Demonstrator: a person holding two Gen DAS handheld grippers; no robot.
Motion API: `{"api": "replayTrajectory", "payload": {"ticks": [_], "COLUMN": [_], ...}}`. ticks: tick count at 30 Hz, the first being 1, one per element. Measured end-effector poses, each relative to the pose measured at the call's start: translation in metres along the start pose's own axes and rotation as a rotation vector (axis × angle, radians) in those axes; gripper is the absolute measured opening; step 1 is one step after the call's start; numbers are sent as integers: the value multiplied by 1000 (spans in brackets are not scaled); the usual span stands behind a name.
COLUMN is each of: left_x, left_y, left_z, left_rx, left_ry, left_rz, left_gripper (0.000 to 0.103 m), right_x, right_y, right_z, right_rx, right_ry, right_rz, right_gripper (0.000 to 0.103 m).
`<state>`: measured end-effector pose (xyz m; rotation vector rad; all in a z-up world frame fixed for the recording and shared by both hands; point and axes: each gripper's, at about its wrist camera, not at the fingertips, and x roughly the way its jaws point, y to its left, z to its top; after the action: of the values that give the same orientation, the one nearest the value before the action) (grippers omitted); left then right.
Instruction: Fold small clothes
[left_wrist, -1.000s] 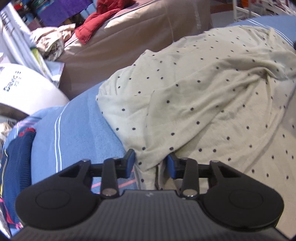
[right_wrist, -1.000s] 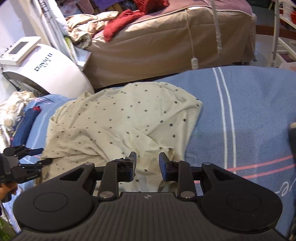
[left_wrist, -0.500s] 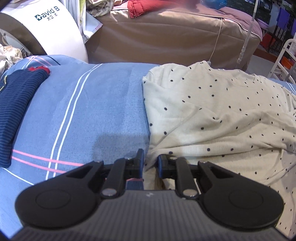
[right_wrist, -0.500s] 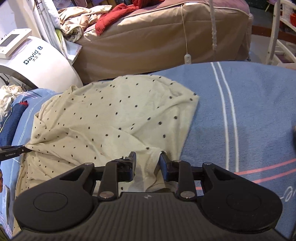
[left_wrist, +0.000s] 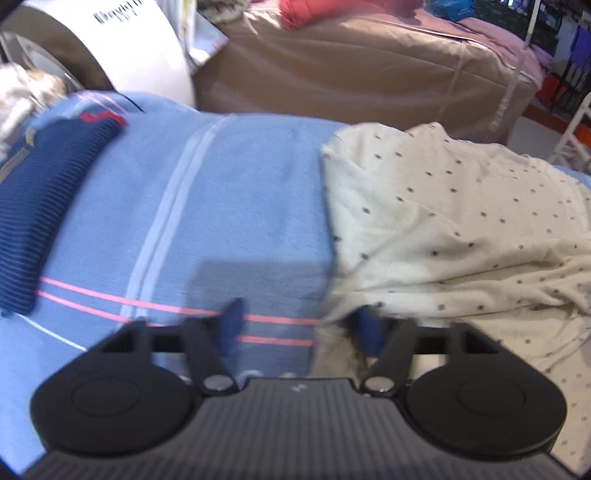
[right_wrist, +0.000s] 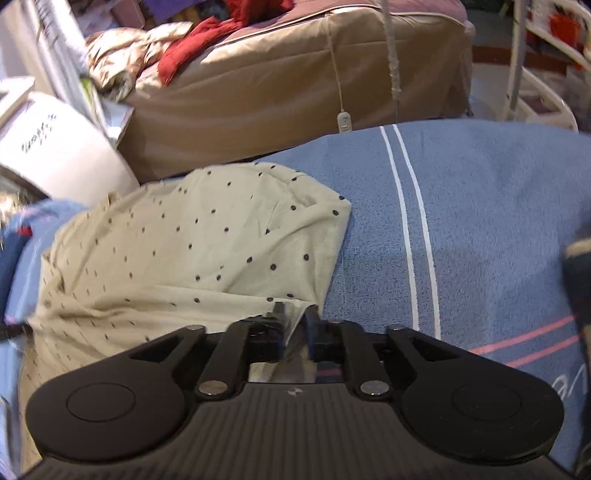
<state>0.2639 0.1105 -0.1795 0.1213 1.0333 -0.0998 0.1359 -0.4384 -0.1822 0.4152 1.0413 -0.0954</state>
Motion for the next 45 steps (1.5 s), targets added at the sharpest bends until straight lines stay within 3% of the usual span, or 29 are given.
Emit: {"api": "replayTrajectory", "payload": {"ticks": [1,3,4,9,11,14,17,18,20,23,28,32,36,38,39,40,41,43,45], "left_x": [-10,-27,-29,5,27,53,67,67,67,68,65,93,95,79,71,56,45,19,3], "left_y": [3,12,16,6,1,-6,-13,-14,-17,-16,3,28,38,40,38,32,28,18,11], "left_z": [2,8,17,69,83,92,94,94,96,100,114,130,132,125,121,111,102,76,50], "left_rx": [3,-8,-16,-45,-46,-57,-22,-21,1,19,34,44,34,4,18,56,101,187,201], "left_ry": [-40,-126,-136,-50,-14,53,60,42,35,57,29,83,75,39,32,13,-3,-16,2], "left_rz": [14,-32,-67,-173,-185,-218,-188,-203,-203,-226,-197,-163,-198,-249,-256,-245,-238,-239,-253], "left_gripper": [92,93,93,82,55,48,44,36,6,3,3,3,6,25,33,49,59,60,60], "right_x": [-7,-23,-29,-39,-42,-44,-46,-47,-47,-45,-44,-39,-37,-37,-37,-36,-36,-33,-30], "right_y": [3,9,10,25,32,38,40,41,43,43,44,47,48,49,50,51,52,53,53], "right_z": [-1,-5,-7,-24,-32,-44,-54,-56,-59,-61,-57,-54,-54,-53,-53,-52,-52,-51,-52], "right_rx": [-17,-48,-48,-62,-54,-17,12,17,25,29,39,28,41,31,17,0,-14,-25,-19], "right_ry": [-26,-86,-96,-68,-63,-53,-50,-48,-48,-41,-61,-57,-65,-68,-68,-67,-66,-57,-49], "right_rz": [-30,-78,-60,17,25,33,30,30,26,13,13,18,30,19,10,6,8,21,21], "right_gripper": [72,92,94,89,89,89,89,88,88,86,86,86,86,86,86,86,86,86,86]}}
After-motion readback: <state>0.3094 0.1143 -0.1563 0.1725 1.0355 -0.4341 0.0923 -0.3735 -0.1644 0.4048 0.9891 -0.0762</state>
